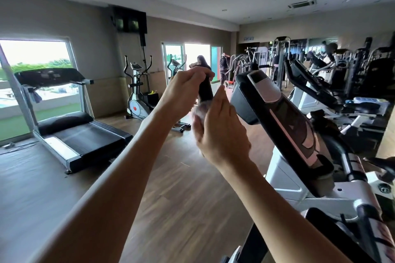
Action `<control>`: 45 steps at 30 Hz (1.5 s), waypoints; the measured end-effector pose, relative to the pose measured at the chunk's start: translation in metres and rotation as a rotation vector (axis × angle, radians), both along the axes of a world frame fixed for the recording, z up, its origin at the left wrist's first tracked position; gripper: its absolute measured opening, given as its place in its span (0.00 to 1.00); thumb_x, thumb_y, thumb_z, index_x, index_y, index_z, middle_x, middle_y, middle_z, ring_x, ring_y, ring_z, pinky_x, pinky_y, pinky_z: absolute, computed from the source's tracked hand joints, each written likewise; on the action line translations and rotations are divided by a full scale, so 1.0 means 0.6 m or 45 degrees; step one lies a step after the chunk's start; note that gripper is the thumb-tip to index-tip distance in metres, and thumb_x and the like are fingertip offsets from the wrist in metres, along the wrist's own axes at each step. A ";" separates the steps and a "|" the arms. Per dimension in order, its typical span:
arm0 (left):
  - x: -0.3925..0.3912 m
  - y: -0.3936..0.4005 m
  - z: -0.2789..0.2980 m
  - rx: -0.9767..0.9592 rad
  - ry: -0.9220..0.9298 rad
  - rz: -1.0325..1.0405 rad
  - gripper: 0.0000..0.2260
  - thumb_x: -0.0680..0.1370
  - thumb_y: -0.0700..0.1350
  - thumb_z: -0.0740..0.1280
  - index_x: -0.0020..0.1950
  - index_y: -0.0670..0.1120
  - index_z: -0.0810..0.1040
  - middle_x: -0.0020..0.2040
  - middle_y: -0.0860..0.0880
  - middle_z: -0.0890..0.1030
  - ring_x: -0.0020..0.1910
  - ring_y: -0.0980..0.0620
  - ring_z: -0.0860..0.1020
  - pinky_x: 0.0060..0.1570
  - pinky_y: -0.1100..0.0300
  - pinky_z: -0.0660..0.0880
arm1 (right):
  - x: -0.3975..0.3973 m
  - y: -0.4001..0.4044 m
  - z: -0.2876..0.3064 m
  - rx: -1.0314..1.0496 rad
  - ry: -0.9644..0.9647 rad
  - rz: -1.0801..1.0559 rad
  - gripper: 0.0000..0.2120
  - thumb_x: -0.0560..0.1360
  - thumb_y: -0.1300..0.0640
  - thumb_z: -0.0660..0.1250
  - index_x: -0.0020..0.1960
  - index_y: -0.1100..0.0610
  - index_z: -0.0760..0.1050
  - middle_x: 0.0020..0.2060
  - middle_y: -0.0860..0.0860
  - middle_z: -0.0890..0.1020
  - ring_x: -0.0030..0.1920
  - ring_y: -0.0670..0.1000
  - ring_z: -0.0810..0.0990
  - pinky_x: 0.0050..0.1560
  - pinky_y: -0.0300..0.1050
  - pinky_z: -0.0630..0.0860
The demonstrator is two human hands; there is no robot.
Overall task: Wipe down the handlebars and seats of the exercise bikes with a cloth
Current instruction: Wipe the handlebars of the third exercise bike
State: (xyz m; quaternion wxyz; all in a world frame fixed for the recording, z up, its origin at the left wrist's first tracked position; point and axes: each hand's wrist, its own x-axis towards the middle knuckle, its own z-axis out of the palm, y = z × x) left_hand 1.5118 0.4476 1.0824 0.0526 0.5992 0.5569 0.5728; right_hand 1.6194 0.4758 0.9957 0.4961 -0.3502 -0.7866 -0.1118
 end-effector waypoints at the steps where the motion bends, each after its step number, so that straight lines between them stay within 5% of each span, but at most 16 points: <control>1: -0.002 0.001 0.000 -0.013 -0.023 -0.008 0.14 0.76 0.52 0.60 0.46 0.57 0.86 0.48 0.55 0.86 0.53 0.51 0.82 0.64 0.42 0.76 | -0.011 0.005 0.019 -0.008 0.033 0.032 0.39 0.80 0.47 0.61 0.78 0.73 0.55 0.70 0.69 0.72 0.65 0.64 0.77 0.63 0.56 0.77; 5: -0.004 0.003 -0.005 -0.011 -0.108 -0.043 0.15 0.77 0.54 0.60 0.49 0.59 0.87 0.51 0.51 0.87 0.57 0.48 0.84 0.65 0.41 0.76 | -0.033 0.018 0.060 -0.036 0.100 0.055 0.39 0.78 0.49 0.62 0.78 0.72 0.53 0.70 0.69 0.71 0.66 0.64 0.76 0.66 0.55 0.76; 9: 0.002 -0.001 -0.008 0.055 -0.051 0.010 0.15 0.77 0.54 0.58 0.47 0.61 0.86 0.52 0.55 0.86 0.58 0.53 0.82 0.66 0.44 0.75 | -0.014 0.003 0.023 -0.051 -0.039 -0.069 0.37 0.80 0.41 0.44 0.80 0.66 0.57 0.76 0.66 0.65 0.67 0.60 0.74 0.67 0.49 0.71; 14: 0.003 -0.008 -0.005 0.027 0.020 -0.006 0.18 0.74 0.65 0.55 0.47 0.66 0.84 0.56 0.52 0.85 0.59 0.47 0.81 0.65 0.40 0.75 | 0.017 -0.021 -0.040 -0.008 -0.036 -0.160 0.35 0.81 0.45 0.56 0.75 0.73 0.61 0.68 0.70 0.73 0.58 0.64 0.80 0.61 0.54 0.78; 17: 0.002 -0.008 -0.002 0.010 0.024 0.017 0.19 0.77 0.62 0.55 0.49 0.62 0.85 0.54 0.54 0.86 0.56 0.48 0.81 0.64 0.41 0.75 | 0.000 -0.016 -0.019 -0.020 -0.005 -0.172 0.35 0.81 0.47 0.60 0.74 0.74 0.61 0.65 0.70 0.75 0.58 0.64 0.80 0.60 0.55 0.79; 23: -0.009 0.005 -0.005 0.034 -0.017 0.012 0.18 0.81 0.57 0.56 0.52 0.58 0.87 0.50 0.54 0.87 0.55 0.50 0.84 0.63 0.42 0.76 | -0.037 0.002 0.052 0.009 0.081 -0.111 0.37 0.77 0.45 0.48 0.76 0.71 0.60 0.68 0.66 0.74 0.65 0.62 0.76 0.68 0.53 0.73; 26: -0.010 0.007 -0.010 0.126 0.062 0.041 0.18 0.81 0.55 0.55 0.50 0.58 0.86 0.49 0.56 0.87 0.54 0.53 0.83 0.61 0.48 0.77 | -0.029 0.000 0.041 -0.013 0.005 -0.134 0.37 0.78 0.42 0.45 0.78 0.65 0.59 0.72 0.62 0.70 0.66 0.58 0.74 0.68 0.48 0.69; 31: -0.020 0.013 -0.018 0.220 0.185 0.027 0.20 0.82 0.51 0.54 0.56 0.50 0.86 0.49 0.56 0.86 0.50 0.58 0.82 0.51 0.64 0.76 | -0.003 -0.018 -0.017 0.006 0.074 -0.163 0.35 0.79 0.45 0.63 0.73 0.71 0.65 0.64 0.66 0.77 0.56 0.61 0.81 0.55 0.52 0.80; 35: -0.026 0.026 -0.019 0.231 0.217 -0.024 0.20 0.82 0.49 0.54 0.57 0.48 0.85 0.52 0.53 0.86 0.55 0.53 0.82 0.59 0.52 0.77 | -0.014 -0.009 0.004 -0.009 0.052 -0.191 0.35 0.80 0.45 0.62 0.75 0.71 0.63 0.64 0.65 0.77 0.58 0.61 0.80 0.56 0.52 0.80; 40: -0.035 0.032 -0.011 0.193 0.272 -0.145 0.20 0.83 0.47 0.54 0.60 0.46 0.84 0.54 0.52 0.86 0.57 0.56 0.82 0.62 0.54 0.75 | -0.038 0.006 0.042 0.126 0.159 -0.127 0.30 0.77 0.53 0.67 0.73 0.69 0.66 0.63 0.66 0.78 0.56 0.63 0.80 0.52 0.57 0.82; 45: -0.061 0.036 -0.006 0.139 0.303 -0.334 0.21 0.84 0.48 0.52 0.65 0.43 0.82 0.57 0.49 0.85 0.61 0.54 0.81 0.67 0.54 0.74 | -0.017 -0.005 0.001 0.001 0.178 -0.123 0.37 0.80 0.41 0.62 0.77 0.68 0.62 0.69 0.64 0.74 0.64 0.62 0.78 0.57 0.55 0.81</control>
